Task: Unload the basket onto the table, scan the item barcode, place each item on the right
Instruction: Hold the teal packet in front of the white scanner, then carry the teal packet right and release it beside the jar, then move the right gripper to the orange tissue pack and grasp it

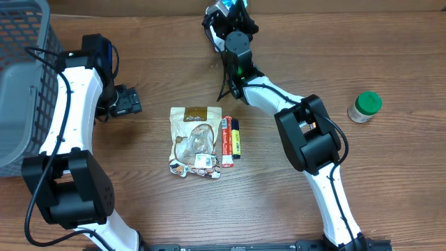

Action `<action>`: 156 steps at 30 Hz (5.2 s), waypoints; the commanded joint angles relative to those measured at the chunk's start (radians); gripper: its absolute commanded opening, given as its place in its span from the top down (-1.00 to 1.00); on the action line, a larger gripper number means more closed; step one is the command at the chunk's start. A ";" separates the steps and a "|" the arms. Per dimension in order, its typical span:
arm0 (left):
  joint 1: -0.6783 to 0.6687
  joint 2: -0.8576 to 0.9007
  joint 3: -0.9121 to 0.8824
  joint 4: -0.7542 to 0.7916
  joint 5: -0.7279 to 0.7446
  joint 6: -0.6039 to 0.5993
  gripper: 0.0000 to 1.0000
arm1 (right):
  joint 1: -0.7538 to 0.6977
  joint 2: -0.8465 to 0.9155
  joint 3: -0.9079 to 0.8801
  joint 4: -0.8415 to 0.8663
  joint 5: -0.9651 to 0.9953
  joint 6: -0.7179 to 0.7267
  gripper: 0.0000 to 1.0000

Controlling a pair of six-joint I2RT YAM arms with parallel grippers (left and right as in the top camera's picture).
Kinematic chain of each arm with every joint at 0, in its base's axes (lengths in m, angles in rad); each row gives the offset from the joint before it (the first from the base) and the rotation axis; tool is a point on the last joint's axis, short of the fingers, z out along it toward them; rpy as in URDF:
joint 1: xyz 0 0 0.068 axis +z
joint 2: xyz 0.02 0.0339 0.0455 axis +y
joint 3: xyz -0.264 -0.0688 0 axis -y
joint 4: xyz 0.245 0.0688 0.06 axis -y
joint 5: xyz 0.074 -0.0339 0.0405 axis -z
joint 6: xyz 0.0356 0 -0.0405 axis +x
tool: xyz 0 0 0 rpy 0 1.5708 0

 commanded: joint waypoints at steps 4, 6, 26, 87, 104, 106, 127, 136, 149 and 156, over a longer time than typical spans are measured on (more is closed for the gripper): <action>-0.007 0.007 0.012 0.001 0.004 0.019 -0.99 | 0.010 -0.295 0.039 -0.221 -0.003 0.230 0.93; -0.007 0.007 0.012 0.001 0.004 0.019 -0.99 | 0.005 -0.376 0.039 -0.393 -0.003 0.354 0.93; -0.007 0.007 0.012 0.001 0.004 0.019 -1.00 | -0.453 -0.635 -0.010 -1.763 -0.337 1.176 0.92; -0.007 0.007 0.012 0.001 0.004 0.019 -0.99 | -0.780 -0.636 -0.187 -1.859 -0.683 1.340 -0.38; -0.007 0.007 0.012 0.001 0.004 0.019 -1.00 | -0.634 -0.632 -0.452 -1.682 -0.683 1.135 0.41; -0.006 0.007 0.012 0.001 0.004 0.019 -1.00 | -0.633 -0.631 -0.497 -1.641 -0.684 1.136 0.52; -0.007 0.007 0.012 0.001 0.004 0.019 -1.00 | -0.634 -0.631 -0.632 -1.424 -0.792 1.007 0.53; -0.006 0.007 0.012 0.001 0.004 0.019 -0.99 | -0.634 -0.631 -0.742 -1.312 -0.792 1.004 0.52; -0.006 0.007 0.012 0.001 0.004 0.019 -1.00 | -0.602 -0.674 -0.584 -1.426 -0.818 1.006 0.93; -0.007 0.007 0.012 0.002 0.004 0.019 -1.00 | -0.404 -0.746 -0.541 -1.493 -0.472 1.053 0.93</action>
